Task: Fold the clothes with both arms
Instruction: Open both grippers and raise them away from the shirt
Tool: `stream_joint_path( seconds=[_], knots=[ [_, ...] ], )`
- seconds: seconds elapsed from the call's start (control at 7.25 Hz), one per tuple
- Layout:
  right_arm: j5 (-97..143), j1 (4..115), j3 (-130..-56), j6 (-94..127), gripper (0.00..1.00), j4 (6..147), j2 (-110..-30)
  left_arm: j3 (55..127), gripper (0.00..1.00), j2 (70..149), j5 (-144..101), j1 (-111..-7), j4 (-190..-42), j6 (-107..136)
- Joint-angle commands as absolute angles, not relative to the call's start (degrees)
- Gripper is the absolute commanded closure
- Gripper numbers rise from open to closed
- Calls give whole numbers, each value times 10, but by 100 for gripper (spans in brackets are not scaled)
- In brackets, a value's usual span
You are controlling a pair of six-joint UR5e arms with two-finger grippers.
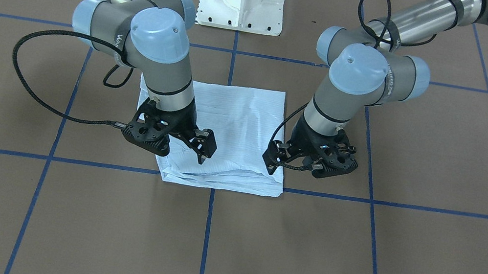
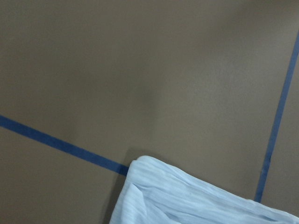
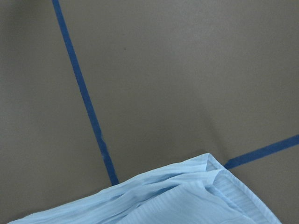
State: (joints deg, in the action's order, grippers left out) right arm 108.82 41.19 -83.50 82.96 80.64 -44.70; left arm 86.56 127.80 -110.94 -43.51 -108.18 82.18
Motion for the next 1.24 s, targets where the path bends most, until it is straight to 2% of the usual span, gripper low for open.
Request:
stream_joint_path(
  seconds=[0.0, 0.28, 0.55, 1.1],
  knots=[
    [1111, 471, -891, 671, 0, 875, -502, 933, 0, 1209, -1110, -478, -1080, 712],
    [1190, 571, -911, 493, 0, 889, -573, 998, 0, 1123, -1131, -527, -1079, 587],
    [1244, 662, -920, 292, 0, 889, -664, 1026, 0, 1041, -1192, -623, -1079, 390],
    [1317, 814, -920, -49, 0, 887, -817, 1029, 0, 902, -1294, -761, -1089, 147]
  ],
)
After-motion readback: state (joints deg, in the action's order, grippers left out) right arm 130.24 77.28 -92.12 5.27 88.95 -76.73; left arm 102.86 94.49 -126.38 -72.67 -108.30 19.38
